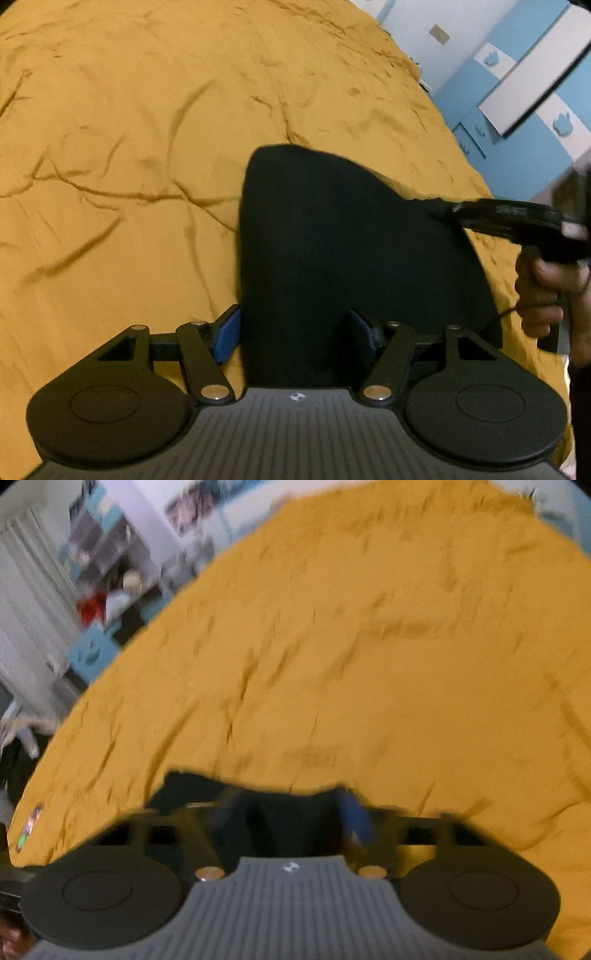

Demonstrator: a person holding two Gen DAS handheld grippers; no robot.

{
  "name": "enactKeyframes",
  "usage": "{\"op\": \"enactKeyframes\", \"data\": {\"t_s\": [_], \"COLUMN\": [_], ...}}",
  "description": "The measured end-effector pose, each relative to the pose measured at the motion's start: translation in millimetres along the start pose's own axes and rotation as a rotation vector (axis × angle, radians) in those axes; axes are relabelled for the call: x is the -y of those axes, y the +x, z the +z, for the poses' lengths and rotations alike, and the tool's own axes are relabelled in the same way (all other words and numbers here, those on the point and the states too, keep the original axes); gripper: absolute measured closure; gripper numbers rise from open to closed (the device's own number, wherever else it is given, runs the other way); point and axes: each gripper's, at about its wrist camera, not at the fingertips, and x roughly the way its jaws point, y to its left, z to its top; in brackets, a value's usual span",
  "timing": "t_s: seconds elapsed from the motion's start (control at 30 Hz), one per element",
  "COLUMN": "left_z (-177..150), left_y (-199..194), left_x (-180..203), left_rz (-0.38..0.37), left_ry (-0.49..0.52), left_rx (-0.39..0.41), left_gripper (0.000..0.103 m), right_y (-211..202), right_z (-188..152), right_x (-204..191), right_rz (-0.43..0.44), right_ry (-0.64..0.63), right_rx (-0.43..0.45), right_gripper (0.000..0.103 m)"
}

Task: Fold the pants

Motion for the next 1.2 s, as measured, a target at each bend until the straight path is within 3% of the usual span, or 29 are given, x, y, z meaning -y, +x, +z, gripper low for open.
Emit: {"op": "enactKeyframes", "data": {"t_s": [0.07,0.2,0.27,0.33,0.37,0.43,0.57,0.67,0.87,1.2], "left_z": [-7,-15,-13,-5,-1,12,38,50,48,47], "left_y": [3,1,-7,-19,-25,-37,-36,-11,43,57], "left_x": [5,10,7,-1,-5,-14,-31,-41,-54,-33], "left_rz": [-0.002,-0.014,-0.025,-0.041,-0.043,-0.049,-0.109,-0.194,-0.295,-0.288], "left_ry": [0.025,0.073,0.08,0.068,0.057,0.041,-0.029,-0.07,-0.191,-0.108], "left_rx": [-0.016,-0.041,-0.044,-0.032,-0.016,0.034,0.054,-0.032,-0.175,-0.158], "left_gripper": [0.043,0.045,0.044,0.043,0.042,0.035,0.026,0.026,0.026,0.022], "right_y": [3,-7,-13,-24,-30,-43,-55,-53,-22,26], "right_z": [-3,-12,-16,-19,-20,-23,-30,-38,-57,-69], "right_x": [-4,7,10,13,15,18,26,27,24,24], "right_rz": [-0.046,-0.044,-0.058,-0.051,-0.038,0.0,0.095,0.13,0.196,0.339], "right_ry": [-0.03,0.052,0.084,0.114,0.125,0.153,0.218,0.254,0.257,0.307], "right_rx": [0.001,0.067,0.084,0.083,0.083,0.067,-0.005,-0.067,-0.194,-0.202], "right_gripper": [0.1,0.098,0.073,0.06,0.048,0.036,0.034,0.034,0.033,0.032]}}
